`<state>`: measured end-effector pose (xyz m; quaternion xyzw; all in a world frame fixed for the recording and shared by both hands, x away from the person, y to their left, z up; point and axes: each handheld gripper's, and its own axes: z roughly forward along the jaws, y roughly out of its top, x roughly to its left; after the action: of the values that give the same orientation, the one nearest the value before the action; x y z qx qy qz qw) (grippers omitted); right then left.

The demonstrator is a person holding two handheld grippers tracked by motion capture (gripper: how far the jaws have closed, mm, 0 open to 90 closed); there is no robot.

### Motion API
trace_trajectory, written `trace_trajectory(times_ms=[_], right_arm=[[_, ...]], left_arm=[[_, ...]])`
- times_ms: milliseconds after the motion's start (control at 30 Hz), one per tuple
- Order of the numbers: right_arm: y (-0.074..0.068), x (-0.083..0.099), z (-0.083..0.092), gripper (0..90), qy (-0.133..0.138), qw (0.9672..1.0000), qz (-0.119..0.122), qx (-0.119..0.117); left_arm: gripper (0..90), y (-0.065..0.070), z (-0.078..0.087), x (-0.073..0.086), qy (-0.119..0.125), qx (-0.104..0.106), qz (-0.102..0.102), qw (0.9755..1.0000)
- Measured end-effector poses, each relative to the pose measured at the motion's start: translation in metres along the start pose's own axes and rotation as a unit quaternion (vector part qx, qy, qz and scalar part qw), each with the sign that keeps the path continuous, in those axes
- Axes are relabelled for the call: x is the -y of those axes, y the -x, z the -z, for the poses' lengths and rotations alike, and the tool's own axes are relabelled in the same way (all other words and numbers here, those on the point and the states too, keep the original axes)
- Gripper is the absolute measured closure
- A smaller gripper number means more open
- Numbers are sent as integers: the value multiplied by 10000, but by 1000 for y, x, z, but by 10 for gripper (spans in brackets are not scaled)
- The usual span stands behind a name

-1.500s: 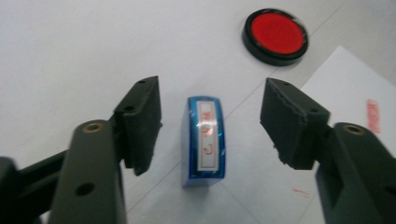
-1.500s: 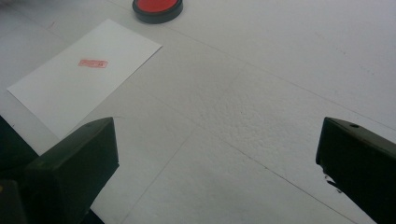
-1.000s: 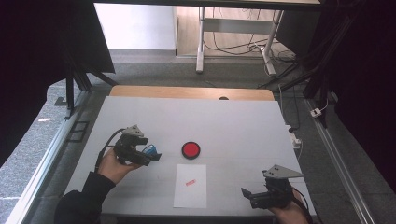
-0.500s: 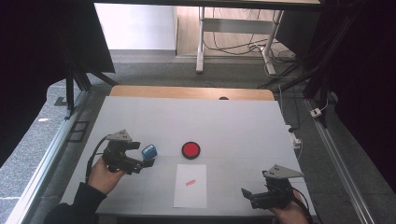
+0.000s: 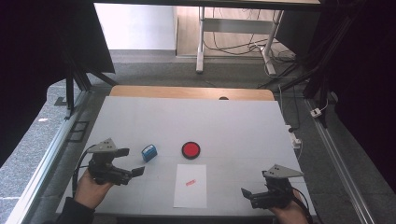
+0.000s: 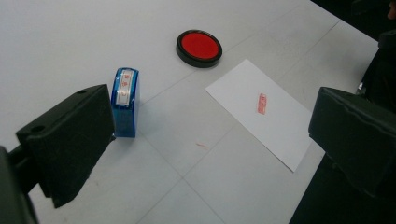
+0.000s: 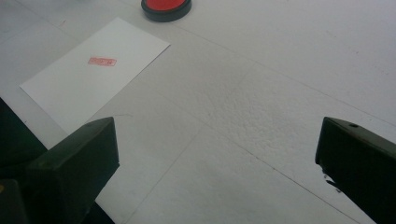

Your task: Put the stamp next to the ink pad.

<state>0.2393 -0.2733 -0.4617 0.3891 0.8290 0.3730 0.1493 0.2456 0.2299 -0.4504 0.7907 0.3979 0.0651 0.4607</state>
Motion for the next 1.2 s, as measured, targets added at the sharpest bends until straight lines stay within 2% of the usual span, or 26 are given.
trace_trajectory(times_ms=[367,700,900,967,1100,1200], right_arm=[[0,0,0,0,22,10000,-21,-7],[0,0,0,0,5,10000,-20,-1],[0,0,0,0,-1,10000,-15,7],[0,0,0,0,6,10000,-22,5],[0,-1,0,0,-5,10000,-35,1],[0,-1,-1,0,6,10000,-48,-13]], left_arm=[[0,1,25,24,166,-162,105,9997],[0,-3,43,47,172,-403,228,9988],[0,-3,40,58,-132,-495,258,9984],[0,-2,38,61,-313,-604,237,9974],[0,2,35,60,-499,-795,162,9955],[0,4,31,59,-676,-853,75,9940]])
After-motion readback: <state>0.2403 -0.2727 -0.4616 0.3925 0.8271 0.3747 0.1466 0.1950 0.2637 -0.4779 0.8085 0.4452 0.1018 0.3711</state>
